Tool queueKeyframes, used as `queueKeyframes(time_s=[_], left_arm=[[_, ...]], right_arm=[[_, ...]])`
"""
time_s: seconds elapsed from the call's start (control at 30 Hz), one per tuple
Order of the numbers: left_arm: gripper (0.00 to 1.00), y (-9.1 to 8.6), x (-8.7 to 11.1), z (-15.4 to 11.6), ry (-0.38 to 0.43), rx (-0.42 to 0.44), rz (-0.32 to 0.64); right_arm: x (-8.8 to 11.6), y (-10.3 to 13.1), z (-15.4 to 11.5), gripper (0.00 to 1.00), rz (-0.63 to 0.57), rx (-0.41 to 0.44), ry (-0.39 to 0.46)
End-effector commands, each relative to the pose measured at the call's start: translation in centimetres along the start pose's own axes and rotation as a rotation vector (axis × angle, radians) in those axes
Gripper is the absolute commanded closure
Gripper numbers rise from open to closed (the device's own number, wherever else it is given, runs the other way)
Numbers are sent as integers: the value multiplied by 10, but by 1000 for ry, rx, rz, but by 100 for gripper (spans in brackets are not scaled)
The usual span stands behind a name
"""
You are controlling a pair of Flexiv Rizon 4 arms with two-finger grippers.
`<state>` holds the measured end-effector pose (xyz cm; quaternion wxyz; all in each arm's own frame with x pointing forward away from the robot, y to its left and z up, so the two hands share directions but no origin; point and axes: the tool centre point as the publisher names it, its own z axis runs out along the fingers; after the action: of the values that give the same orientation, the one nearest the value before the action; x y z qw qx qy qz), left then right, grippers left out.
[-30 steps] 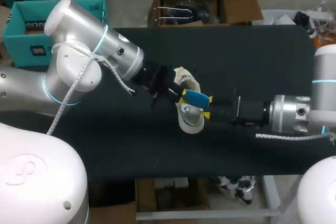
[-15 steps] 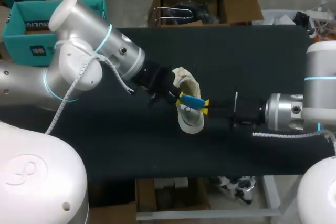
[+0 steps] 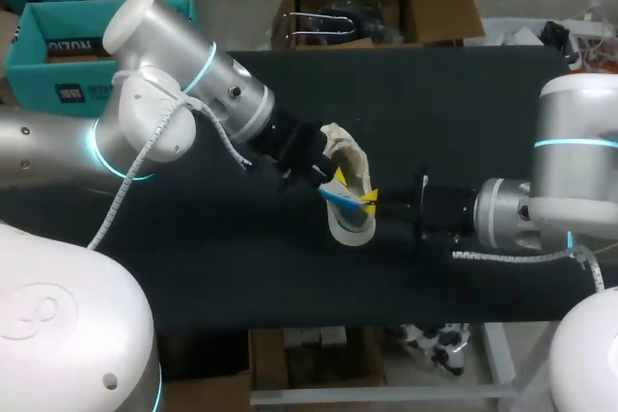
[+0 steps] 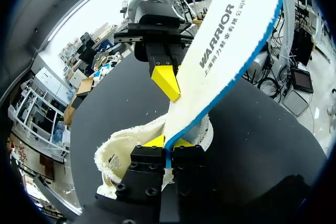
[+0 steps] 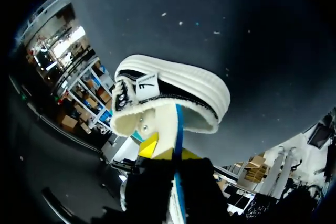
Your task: Open the shoe tongue, take the insole out of the shoe, put the insole back into the shoe, and pack the shoe into the shoebox
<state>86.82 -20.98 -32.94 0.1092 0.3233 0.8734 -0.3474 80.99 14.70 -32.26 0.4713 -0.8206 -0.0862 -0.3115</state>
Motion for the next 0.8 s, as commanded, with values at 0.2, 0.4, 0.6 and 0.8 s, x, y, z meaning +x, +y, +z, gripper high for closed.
queueKeyframes(time_s=[0.2,0.4,0.6,0.8], left_arm=[[100,10,6,9,-10,21,-4],[100,22,3,8,-24,11,-34],[100,31,0,9,-36,12,-67],[100,32,1,10,-43,42,-95]], right_arm=[[11,19,13,100,-26,-14,23],[17,29,23,100,-26,-9,18],[16,31,32,100,-24,-21,0],[14,31,33,100,-11,-44,-9]])
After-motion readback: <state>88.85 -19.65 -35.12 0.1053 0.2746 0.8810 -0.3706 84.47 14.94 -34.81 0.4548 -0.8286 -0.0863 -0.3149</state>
